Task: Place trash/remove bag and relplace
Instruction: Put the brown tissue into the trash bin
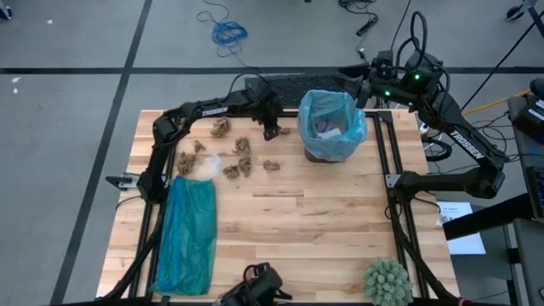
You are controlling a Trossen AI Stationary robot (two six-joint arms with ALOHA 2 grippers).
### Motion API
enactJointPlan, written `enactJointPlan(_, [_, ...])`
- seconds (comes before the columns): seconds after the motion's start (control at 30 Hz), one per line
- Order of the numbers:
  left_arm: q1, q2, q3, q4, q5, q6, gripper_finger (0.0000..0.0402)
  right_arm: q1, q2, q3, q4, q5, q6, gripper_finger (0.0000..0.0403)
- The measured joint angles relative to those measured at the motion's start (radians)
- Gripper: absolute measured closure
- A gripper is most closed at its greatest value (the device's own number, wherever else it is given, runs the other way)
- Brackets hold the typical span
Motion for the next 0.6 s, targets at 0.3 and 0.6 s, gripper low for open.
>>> enactJointPlan(0.3, [0.016, 0.070, 0.003, 0.032, -0.021, -0.001, 0.0265, 0.000, 0.000, 0.000, 0.021, 0.000, 0.031, 0.0174])
enactJointPlan(0.6, [0.020, 0.012, 0.075, -0.041, -0.078, -0.053, 0.0399, 0.000, 0.000, 0.000, 0.024, 0.004, 0.041, 0.0188])
